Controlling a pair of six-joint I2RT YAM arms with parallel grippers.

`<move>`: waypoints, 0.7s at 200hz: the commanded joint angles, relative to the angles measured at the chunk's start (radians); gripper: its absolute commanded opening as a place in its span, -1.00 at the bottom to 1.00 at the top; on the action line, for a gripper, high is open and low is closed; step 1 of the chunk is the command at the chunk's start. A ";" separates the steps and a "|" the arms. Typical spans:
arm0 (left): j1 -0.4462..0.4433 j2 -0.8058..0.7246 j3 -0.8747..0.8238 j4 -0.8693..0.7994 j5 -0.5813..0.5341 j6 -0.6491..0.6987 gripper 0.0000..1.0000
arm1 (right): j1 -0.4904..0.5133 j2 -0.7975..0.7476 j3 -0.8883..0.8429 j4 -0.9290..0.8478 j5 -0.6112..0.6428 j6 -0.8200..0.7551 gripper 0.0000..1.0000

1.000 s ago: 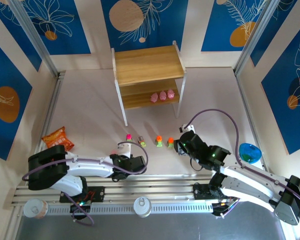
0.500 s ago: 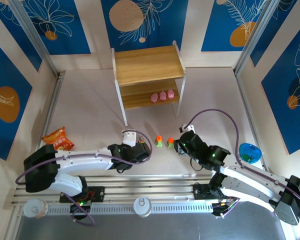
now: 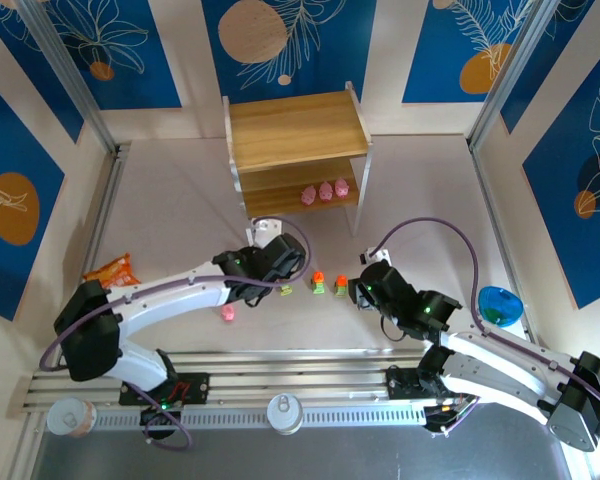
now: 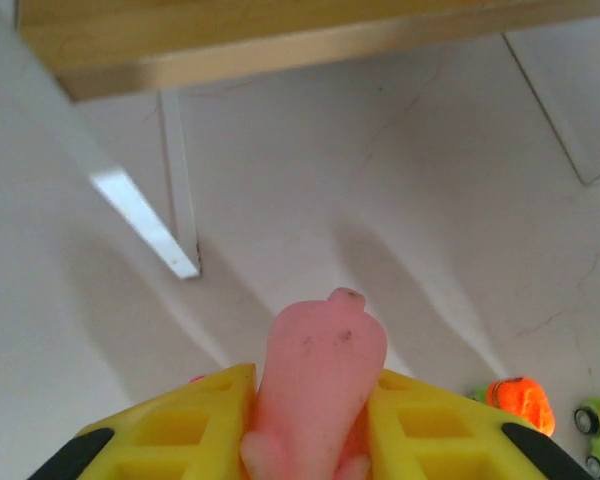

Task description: Place and organize the plastic toys onto the shelf

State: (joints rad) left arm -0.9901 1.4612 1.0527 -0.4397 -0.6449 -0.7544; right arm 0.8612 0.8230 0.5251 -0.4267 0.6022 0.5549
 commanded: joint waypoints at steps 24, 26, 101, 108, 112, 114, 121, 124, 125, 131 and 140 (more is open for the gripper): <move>0.054 0.064 0.139 0.008 0.035 0.114 -0.45 | -0.010 -0.001 0.009 0.003 -0.005 0.001 -0.29; 0.055 0.066 0.144 0.008 0.036 0.119 -0.45 | -0.011 -0.001 0.010 0.003 -0.005 0.001 -0.29; 0.121 0.166 0.290 0.033 0.056 0.187 -0.44 | -0.021 -0.001 0.009 0.004 -0.014 0.001 -0.29; 0.125 0.172 0.296 0.037 0.057 0.189 -0.44 | -0.022 0.000 0.009 0.005 -0.016 0.002 -0.29; 0.128 0.175 0.299 0.039 0.059 0.191 -0.44 | -0.021 -0.001 0.010 0.005 -0.016 0.001 -0.29; 0.129 0.177 0.301 0.041 0.060 0.192 -0.44 | -0.023 -0.001 0.010 0.005 -0.016 0.001 -0.29; 0.134 0.182 0.306 0.044 0.061 0.193 -0.44 | -0.023 0.000 0.009 0.005 -0.016 0.001 -0.29; 0.135 0.184 0.307 0.047 0.062 0.193 -0.44 | -0.024 -0.001 0.009 0.006 -0.017 0.001 -0.29; 0.136 0.185 0.308 0.047 0.062 0.194 -0.44 | -0.024 -0.001 0.009 0.005 -0.017 0.000 -0.29; 0.139 0.190 0.313 0.050 0.065 0.196 -0.44 | -0.024 0.000 0.009 0.006 -0.018 0.002 -0.29; 0.144 0.197 0.322 0.054 0.069 0.200 -0.44 | -0.025 0.001 0.009 0.006 -0.018 0.001 -0.29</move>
State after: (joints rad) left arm -0.8646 1.6363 1.3270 -0.4046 -0.5941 -0.5865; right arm 0.8425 0.8230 0.5251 -0.4267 0.5976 0.5549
